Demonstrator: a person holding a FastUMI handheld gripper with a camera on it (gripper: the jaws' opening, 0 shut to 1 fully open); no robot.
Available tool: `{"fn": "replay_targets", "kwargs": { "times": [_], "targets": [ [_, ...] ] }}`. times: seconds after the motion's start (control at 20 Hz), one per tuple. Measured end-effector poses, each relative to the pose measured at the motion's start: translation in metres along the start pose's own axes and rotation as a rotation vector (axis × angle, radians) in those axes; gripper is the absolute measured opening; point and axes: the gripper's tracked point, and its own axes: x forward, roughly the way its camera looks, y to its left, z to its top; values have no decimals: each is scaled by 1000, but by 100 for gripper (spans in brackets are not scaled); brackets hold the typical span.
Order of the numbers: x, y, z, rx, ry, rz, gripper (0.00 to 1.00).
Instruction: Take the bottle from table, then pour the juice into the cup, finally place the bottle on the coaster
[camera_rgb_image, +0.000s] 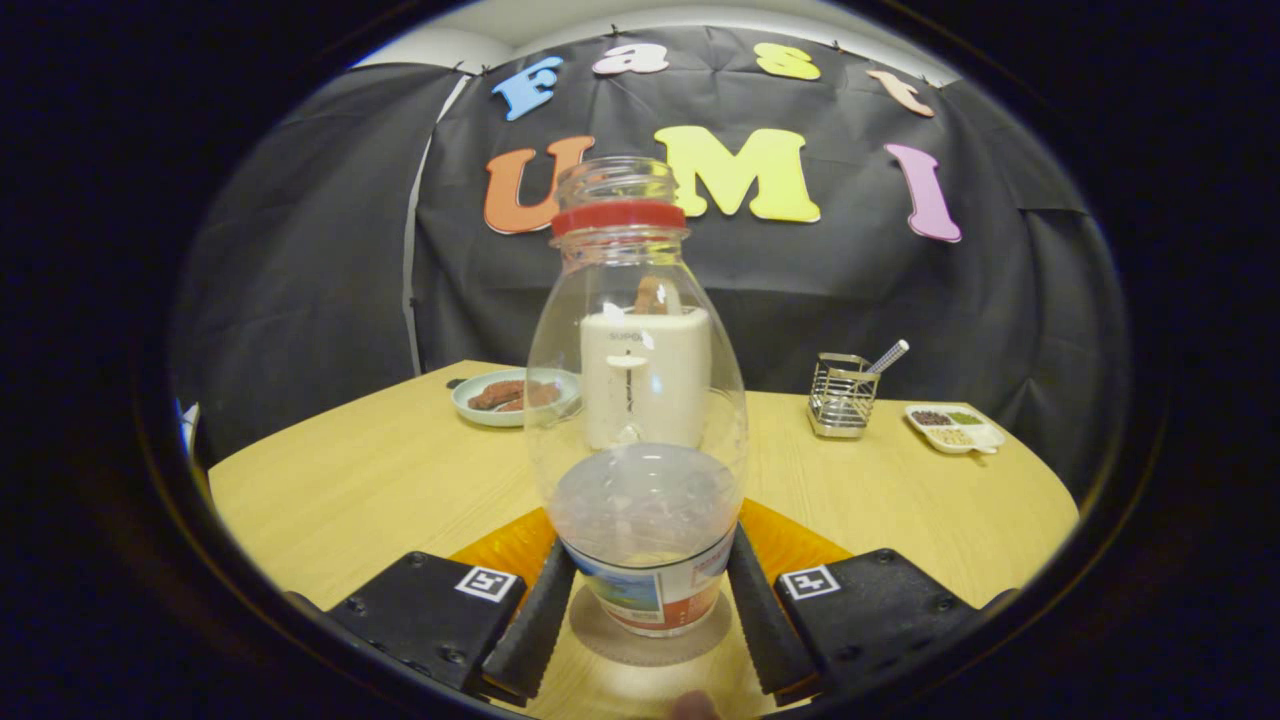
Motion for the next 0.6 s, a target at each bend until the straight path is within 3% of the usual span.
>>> {"fn": "replay_targets", "kwargs": {
  "times": [0.45,0.6],
  "targets": [
    [-1,-2,-3,-6,15,-3,85],
    [-2,0,-4,3,21,6,91]
  ]
}}
